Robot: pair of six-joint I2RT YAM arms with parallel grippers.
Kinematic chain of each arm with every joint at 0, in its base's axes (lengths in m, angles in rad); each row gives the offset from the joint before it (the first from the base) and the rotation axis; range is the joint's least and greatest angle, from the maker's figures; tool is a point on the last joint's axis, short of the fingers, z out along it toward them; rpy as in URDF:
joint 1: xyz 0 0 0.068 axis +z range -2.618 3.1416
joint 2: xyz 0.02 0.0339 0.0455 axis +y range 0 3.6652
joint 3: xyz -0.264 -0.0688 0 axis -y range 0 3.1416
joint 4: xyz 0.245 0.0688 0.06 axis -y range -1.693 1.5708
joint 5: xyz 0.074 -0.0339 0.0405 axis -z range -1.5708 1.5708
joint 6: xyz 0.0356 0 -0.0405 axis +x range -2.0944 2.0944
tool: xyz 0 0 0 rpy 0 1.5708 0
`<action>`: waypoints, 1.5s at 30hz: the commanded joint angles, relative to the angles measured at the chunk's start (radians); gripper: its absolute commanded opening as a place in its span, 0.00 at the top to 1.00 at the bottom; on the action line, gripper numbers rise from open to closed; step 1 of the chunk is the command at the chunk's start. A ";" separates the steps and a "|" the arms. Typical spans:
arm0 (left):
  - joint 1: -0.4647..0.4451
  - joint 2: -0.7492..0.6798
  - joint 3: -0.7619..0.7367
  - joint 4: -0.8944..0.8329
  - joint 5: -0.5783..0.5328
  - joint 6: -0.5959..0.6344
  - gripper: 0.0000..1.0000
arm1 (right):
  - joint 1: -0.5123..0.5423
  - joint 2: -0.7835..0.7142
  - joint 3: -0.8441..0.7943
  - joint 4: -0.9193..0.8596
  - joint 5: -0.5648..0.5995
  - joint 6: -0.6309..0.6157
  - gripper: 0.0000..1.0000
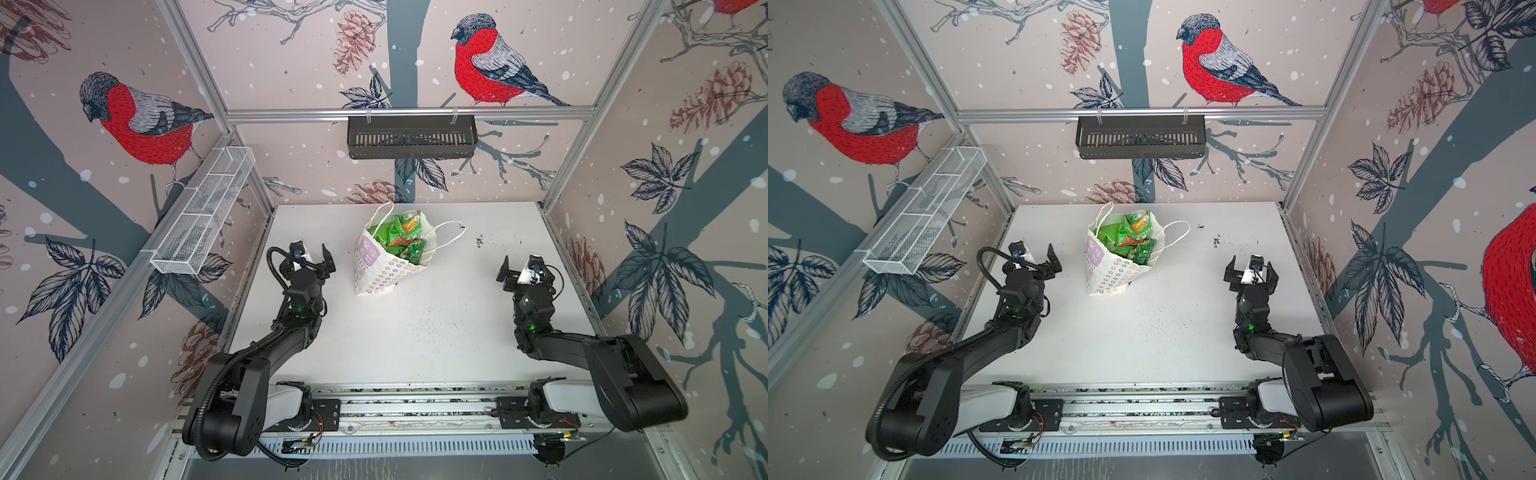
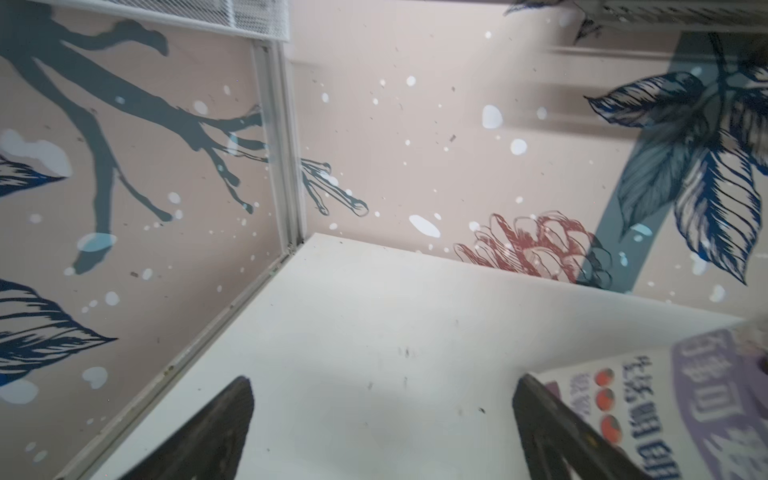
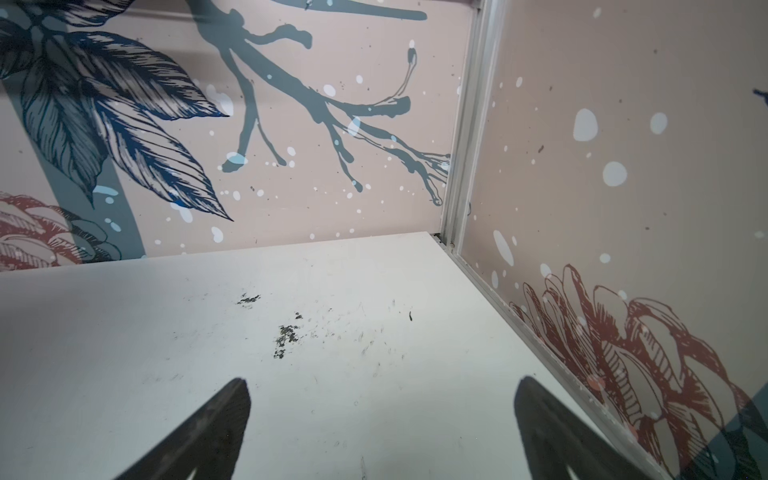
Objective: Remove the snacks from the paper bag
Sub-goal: 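Raise both arms and move both grippers toward the paper bag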
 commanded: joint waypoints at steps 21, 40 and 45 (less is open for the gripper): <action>-0.047 -0.166 0.302 -0.743 0.235 -0.313 0.02 | 0.103 -0.206 0.418 -0.828 -0.368 0.430 0.00; -0.054 -0.330 0.257 -0.718 0.319 -0.310 0.02 | 0.332 0.093 0.645 -0.837 -0.489 0.653 0.00; -0.054 -0.305 0.255 -0.704 0.336 -0.318 0.02 | 0.340 0.122 0.648 -0.861 -0.502 0.697 0.02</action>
